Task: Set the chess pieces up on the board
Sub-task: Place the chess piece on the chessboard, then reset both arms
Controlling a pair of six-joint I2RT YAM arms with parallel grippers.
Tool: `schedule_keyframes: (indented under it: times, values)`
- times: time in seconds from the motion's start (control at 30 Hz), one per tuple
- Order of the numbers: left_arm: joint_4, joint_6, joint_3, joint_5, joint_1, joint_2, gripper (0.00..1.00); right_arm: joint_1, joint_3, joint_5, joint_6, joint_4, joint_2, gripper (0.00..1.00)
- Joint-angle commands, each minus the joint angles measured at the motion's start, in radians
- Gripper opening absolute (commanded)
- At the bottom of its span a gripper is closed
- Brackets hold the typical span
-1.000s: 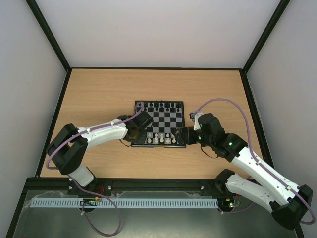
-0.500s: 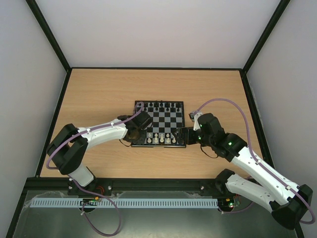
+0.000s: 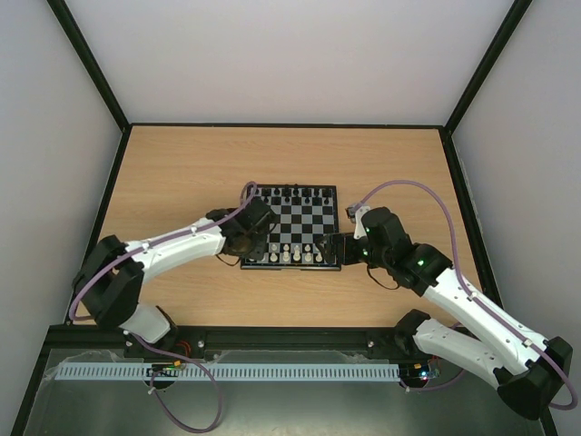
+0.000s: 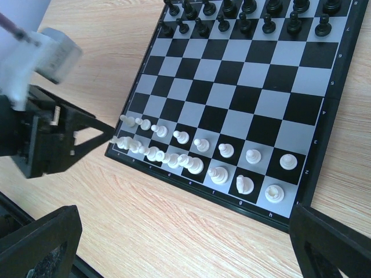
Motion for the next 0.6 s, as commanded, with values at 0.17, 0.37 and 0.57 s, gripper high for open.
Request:
schedule_keyframes:
  times: [0.17,0.37,0.57]
  values:
    - [-0.049,-0.007,0.054,-0.047,-0.006,-0.185,0.62,-0.004,-0.008,0.0,-0.015,0.008,0.031,0.99]
    - [0.032,-0.004,0.007,-0.064,-0.006,-0.294,0.97,-0.002,-0.006,0.023,-0.01,0.0,0.052,0.99]
    - [0.056,-0.043,0.005,-0.156,-0.005,-0.325,0.99,-0.002,-0.016,0.051,0.0,0.005,0.029,0.99]
